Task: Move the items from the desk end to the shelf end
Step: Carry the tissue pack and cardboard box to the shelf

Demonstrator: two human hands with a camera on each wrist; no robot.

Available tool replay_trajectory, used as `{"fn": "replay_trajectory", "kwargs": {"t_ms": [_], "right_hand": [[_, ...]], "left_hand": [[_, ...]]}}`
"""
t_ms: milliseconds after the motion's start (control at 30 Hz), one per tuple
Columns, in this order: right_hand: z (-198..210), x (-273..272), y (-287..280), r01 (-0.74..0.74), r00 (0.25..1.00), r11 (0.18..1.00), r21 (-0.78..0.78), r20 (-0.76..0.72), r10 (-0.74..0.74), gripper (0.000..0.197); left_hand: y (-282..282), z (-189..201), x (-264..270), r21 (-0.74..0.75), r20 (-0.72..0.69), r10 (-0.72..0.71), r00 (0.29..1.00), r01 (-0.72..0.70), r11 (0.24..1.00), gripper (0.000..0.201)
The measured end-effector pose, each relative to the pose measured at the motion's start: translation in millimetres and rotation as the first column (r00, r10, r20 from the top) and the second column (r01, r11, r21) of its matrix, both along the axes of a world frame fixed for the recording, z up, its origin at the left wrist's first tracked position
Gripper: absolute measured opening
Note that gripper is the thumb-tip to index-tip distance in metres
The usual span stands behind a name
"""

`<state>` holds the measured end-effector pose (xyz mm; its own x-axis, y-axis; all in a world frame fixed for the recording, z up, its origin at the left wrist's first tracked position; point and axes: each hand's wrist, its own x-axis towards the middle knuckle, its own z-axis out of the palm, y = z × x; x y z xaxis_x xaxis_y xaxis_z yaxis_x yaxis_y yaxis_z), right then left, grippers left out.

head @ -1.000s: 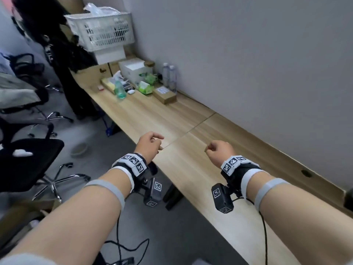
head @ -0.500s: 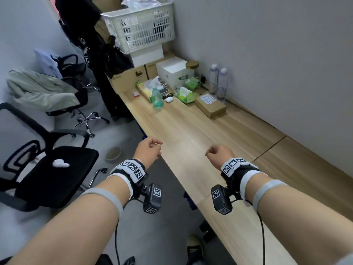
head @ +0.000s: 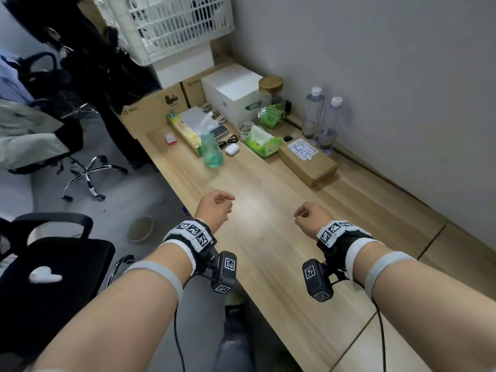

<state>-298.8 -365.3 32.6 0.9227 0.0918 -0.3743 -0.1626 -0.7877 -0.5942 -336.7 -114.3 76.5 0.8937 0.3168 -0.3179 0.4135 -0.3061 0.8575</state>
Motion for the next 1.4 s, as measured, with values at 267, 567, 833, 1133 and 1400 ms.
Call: {"fn": "replay_trajectory", "kwargs": {"t_ms": [267,567,833,1133,1400], "right_hand": [[-47,89,-2,0.402,0.902,0.915,-0.025,-0.159,-0.401,0.024],[-91,135,5,0.741,0.663,0.671,0.004,-0.164,-0.731,0.035],[-103,180,3,0.764,0.641,0.644,-0.030,-0.079,-0.764,0.052],[-108,185,9,0.805,0.593,0.592,0.043,-0.063,-0.803,0.044],[-95,173,0,0.883,0.339,0.182,0.433,-0.319,-0.885,0.036]], "left_hand": [[6,-78,167,-0.116,-0.077,-0.210,0.975,0.201,0.973,0.007],[-2,-128,299,0.077,-0.123,-0.277,0.953,0.287,0.955,0.040],[-16,-171,365,0.109,-0.126,-0.288,0.949,0.302,0.947,0.071],[-45,-171,375,-0.135,-0.072,-0.187,0.980,0.176,0.975,0.004],[-52,-197,365,-0.202,-0.046,-0.368,0.929,0.352,0.914,0.016]]}}
